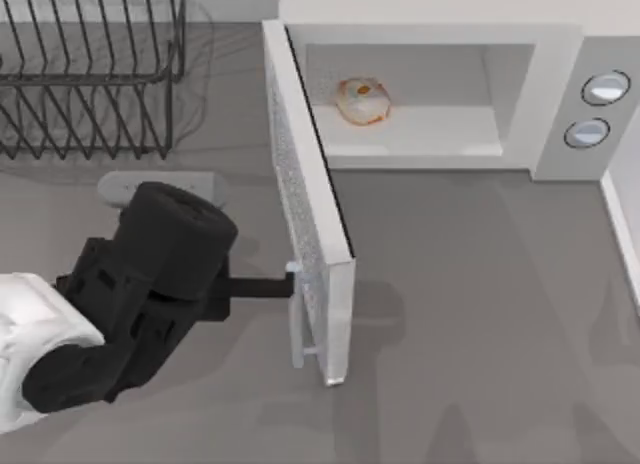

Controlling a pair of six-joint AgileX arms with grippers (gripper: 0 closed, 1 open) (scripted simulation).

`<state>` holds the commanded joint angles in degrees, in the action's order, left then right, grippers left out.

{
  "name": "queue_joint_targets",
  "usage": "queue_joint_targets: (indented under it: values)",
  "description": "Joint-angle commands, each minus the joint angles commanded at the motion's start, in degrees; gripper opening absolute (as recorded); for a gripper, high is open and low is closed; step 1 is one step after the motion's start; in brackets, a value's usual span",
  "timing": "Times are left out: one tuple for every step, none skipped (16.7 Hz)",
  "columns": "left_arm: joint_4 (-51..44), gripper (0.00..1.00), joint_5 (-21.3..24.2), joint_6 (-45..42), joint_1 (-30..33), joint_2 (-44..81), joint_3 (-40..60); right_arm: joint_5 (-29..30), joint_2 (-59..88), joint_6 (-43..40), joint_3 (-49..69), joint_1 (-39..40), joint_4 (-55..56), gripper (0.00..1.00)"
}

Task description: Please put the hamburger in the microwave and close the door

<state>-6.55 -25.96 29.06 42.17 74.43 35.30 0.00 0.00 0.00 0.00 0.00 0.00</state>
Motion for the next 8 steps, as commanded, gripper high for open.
queue_joint_targets:
  values:
    - [-0.3,0.00,-1.0,1.3,1.9,2.2,1.5,0.0,0.0,0.0,0.0,0.0,0.0,1.00]
    - [-0.6,0.00,-1.8,2.2,3.5,4.0,2.6,0.0,0.0,0.0,0.0,0.0,0.0,1.00]
    - [-0.8,0.00,-2.7,3.5,5.2,5.8,3.9,0.0,0.0,0.0,0.0,0.0,0.0,1.00]
    - [-1.1,0.00,-3.9,5.2,7.3,7.8,5.7,0.0,0.0,0.0,0.0,0.0,0.0,1.00]
    - [-1.4,0.00,-5.4,6.9,9.1,9.6,7.5,0.0,0.0,0.0,0.0,0.0,0.0,1.00]
    - [-1.7,0.00,-6.5,8.1,10.4,11.0,8.7,0.0,0.0,0.0,0.0,0.0,0.0,1.00]
    - [-2.0,0.00,-7.2,8.8,11.3,11.8,9.5,0.0,0.0,0.0,0.0,0.0,0.0,1.00]
    - [-2.1,0.00,-7.4,9.0,11.5,12.1,9.7,0.0,0.0,0.0,0.0,0.0,0.0,1.00]
